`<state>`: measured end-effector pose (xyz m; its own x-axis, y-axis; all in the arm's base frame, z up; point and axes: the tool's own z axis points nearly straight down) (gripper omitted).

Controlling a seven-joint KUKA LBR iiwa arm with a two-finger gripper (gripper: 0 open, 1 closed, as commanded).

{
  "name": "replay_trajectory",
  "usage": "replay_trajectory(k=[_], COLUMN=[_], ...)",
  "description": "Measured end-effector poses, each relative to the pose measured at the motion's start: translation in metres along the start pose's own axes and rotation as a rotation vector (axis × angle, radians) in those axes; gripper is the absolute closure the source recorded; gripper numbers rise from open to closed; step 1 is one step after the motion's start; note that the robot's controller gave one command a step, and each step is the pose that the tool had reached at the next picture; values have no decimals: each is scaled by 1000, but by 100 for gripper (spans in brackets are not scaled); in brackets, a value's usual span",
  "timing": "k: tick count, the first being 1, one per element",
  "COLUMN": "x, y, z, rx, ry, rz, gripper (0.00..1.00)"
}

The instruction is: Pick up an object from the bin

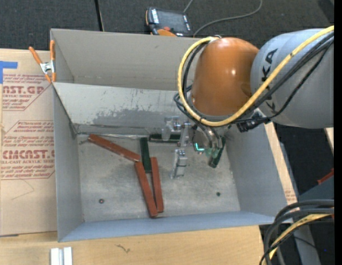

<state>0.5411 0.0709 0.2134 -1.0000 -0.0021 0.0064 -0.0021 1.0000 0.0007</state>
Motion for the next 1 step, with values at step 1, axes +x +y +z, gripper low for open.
replay_trajectory(k=[1], x=[26], y=[13], z=[146], rx=[1], ry=[-4], rz=[-177], gripper=[0])
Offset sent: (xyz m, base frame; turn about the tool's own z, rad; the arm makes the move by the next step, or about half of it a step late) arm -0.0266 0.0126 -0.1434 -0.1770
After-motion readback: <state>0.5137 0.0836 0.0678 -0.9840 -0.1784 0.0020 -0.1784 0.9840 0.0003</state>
